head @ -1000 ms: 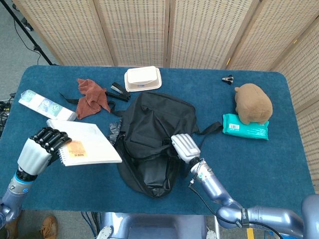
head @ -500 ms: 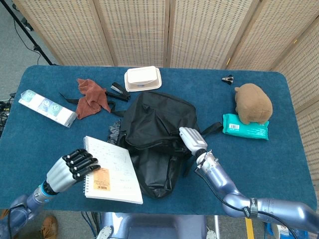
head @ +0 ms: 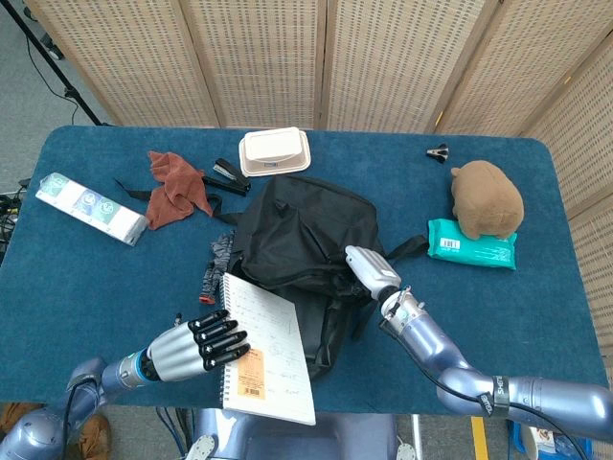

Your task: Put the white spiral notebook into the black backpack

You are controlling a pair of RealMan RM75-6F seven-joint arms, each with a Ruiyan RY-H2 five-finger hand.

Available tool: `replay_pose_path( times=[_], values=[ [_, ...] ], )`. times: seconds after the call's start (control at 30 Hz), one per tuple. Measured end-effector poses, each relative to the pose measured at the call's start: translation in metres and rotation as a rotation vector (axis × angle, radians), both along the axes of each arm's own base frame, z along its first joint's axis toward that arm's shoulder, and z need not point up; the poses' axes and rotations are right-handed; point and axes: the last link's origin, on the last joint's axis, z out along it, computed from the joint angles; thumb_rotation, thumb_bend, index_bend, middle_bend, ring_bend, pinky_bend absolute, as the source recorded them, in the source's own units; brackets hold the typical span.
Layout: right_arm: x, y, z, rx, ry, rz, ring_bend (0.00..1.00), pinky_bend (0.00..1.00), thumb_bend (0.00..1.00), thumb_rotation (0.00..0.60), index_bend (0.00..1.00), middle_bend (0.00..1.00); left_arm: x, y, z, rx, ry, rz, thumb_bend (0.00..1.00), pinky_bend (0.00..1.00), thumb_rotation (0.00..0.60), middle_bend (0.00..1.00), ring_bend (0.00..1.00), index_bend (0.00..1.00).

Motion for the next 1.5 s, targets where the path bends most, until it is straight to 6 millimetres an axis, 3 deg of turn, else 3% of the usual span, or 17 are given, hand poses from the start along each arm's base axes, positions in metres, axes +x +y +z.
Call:
replay_pose_path(
  times=[0.27,0.47,1.1,1.5],
  values=[
    [-0.004,-0.001,0.006,0.006,-0.003,-0.001,0.54,0.64,0.67,0.600,0.62,0.59,0.010,-0.001,-0.033,-0.038,0.090,0.000,0.49,0.52,0.600,0.63,0.50,0.79],
    [-0.004,0.001,0.010,0.013,-0.007,0.013,0.54,0.64,0.67,0.600,0.62,0.59,0.012,0.003,-0.043,-0.050,0.151,0.007,0.48,0.52,0.600,0.63,0.50,0.79],
    [0.014,0.021,0.013,0.113,-0.002,0.099,0.54,0.64,0.67,0.600,0.62,0.60,0.010,0.040,-0.061,0.039,0.434,0.020,0.46,0.51,0.600,0.62,0.48,0.79],
    [0.013,0.021,0.013,0.125,0.000,0.092,0.54,0.64,0.67,0.600,0.62,0.60,0.018,0.063,-0.067,0.155,0.524,0.055,0.46,0.51,0.600,0.60,0.47,0.79]
  ],
)
